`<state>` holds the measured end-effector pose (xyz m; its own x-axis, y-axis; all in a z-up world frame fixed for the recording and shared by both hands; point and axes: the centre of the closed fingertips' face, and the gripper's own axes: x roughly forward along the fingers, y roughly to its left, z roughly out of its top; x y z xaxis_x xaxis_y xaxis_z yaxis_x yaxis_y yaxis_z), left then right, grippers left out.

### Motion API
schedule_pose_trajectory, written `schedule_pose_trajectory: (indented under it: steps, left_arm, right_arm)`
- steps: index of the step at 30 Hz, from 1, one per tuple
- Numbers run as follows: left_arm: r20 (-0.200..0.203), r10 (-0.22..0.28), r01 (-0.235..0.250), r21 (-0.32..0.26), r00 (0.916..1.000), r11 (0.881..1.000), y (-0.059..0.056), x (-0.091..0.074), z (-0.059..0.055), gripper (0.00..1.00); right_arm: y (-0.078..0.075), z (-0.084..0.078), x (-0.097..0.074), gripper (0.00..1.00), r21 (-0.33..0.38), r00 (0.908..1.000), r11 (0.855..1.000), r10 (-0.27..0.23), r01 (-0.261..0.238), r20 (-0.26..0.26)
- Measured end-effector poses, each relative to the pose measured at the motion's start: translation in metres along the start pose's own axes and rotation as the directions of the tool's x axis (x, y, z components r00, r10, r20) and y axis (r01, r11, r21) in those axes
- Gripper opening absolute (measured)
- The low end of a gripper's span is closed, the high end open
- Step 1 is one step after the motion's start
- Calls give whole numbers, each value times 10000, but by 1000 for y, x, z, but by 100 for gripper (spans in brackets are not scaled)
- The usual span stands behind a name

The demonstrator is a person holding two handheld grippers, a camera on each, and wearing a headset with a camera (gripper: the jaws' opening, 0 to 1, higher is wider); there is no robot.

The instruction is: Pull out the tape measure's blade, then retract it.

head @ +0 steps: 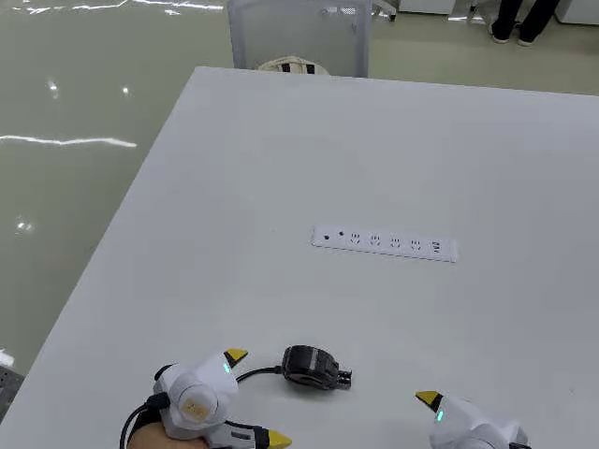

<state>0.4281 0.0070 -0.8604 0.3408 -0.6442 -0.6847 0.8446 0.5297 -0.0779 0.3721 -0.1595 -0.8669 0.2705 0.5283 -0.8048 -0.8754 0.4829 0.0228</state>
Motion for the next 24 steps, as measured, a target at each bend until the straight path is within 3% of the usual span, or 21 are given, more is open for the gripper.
schedule_pose_trajectory:
  steps: [18, 24]
  left_arm:
    - [-241, -547, 566, 857, 9982, 9947, 1, 14, 3, 81]
    - [-310, -678, 708, 1124, 9972, 9911, 7, 20, 7, 79]
  right_arm:
    - [-12, 7, 15, 75, -942, 9994, 9953, 204, -231, -290]
    - [-17, 10, 18, 73, -1106, 9993, 9934, 273, -301, -263]
